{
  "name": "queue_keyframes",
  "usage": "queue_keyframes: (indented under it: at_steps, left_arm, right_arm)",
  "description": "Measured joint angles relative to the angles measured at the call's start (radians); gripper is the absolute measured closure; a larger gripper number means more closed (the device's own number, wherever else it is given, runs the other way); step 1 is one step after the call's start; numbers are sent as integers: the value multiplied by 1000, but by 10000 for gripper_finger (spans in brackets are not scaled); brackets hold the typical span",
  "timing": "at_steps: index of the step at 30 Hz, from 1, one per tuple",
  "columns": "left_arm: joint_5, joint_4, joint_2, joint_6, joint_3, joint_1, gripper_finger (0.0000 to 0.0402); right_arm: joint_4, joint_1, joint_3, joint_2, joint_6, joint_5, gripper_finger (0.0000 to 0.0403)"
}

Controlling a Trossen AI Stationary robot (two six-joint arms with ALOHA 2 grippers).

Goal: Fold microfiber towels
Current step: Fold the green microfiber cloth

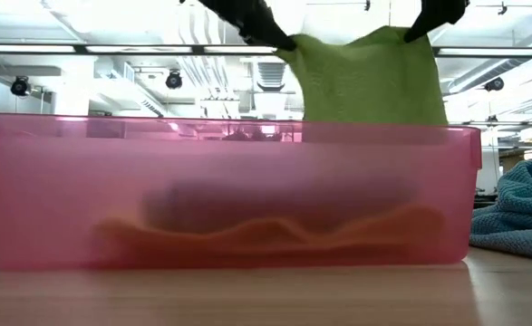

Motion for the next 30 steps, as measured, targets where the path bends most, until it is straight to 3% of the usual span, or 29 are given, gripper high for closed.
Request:
queue_keyframes:
  at_steps: [5,16,30]
  left_arm:
    - [2,-66,14,13,-15,-20,401]
    - [76,-145,27,11,-100,-137,401]
    - [82,-228,24,9,-158,-247,401]
  right_arm:
    - [2,1,-68,-2,96,-177,394]
    - [9,66,-190,-1,287,-451,394]
    - [302,291,-386,7,544,-861,394]
